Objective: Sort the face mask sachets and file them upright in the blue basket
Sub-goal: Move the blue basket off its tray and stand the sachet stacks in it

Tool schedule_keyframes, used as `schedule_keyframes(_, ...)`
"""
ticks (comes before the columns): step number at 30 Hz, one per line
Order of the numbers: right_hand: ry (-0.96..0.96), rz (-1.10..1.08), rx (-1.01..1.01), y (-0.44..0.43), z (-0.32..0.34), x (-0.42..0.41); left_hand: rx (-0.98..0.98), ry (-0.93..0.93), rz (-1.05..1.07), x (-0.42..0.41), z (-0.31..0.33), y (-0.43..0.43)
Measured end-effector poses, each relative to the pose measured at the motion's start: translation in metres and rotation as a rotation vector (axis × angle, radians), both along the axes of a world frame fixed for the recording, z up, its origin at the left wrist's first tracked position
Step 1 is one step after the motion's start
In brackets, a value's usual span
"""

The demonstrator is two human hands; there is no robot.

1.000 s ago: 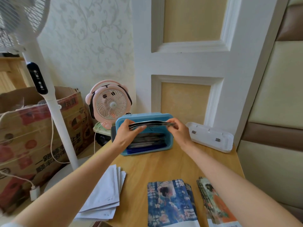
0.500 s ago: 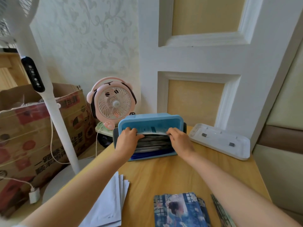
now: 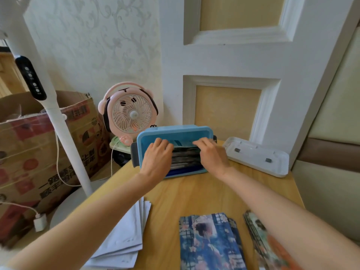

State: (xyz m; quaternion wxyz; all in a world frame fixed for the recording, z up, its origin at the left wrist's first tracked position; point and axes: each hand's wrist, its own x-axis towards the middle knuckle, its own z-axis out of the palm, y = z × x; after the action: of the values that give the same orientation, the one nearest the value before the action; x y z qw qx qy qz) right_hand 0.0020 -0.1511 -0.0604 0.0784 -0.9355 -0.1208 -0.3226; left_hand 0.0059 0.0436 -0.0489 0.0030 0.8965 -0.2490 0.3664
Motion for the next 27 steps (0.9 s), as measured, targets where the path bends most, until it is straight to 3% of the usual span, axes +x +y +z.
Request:
schedule_keyframes(1, -0.037, 0.021, 0.008, -0.003, -0.001, -0.008, -0.030, 0.067, -0.126, -0.015, -0.002, -0.004)
schedule_keyframes(3, 0.106, 0.042, 0.078, -0.009, -0.003, -0.027, -0.078, 0.533, -0.275, -0.050, -0.002, -0.018)
schedule_keyframes(5, 0.374, 0.044, 0.129, -0.015, -0.008, -0.043, 0.069, 1.067, -0.236, -0.080, -0.005, -0.033)
schedule_keyframes(6, 0.464, 0.043, 0.143, -0.019, -0.010, -0.053, 0.186, 1.178, -0.203, -0.091, -0.008, -0.041)
schedule_keyframes(9, 0.584, 0.018, 0.172, -0.028, -0.015, -0.082, 0.407, 1.152, -0.140, -0.110, -0.019, -0.061)
schedule_keyframes(15, 0.844, 0.046, 0.350, -0.038, -0.017, -0.121, 0.484, 1.142, -0.012, -0.112, -0.021, -0.079)
schedule_keyframes(18, 0.900, 0.090, 0.494, -0.041, -0.015, -0.128, 0.152, 1.214, -0.065, -0.108, -0.022, -0.069)
schedule_keyframes(20, 0.915, 0.098, 0.646, -0.044, -0.011, -0.130, -0.263, 1.259, -0.117, -0.102, -0.020, -0.054)
schedule_keyframes(24, 0.959, 0.255, 1.064, -0.056, -0.004, -0.129, -1.173, 1.071, -0.145, -0.088, -0.015, -0.020)
schedule_keyframes(27, 0.929, 0.339, 1.234, -0.056, -0.009, -0.122, -1.491, 1.028, -0.196, -0.088, -0.018, -0.012)
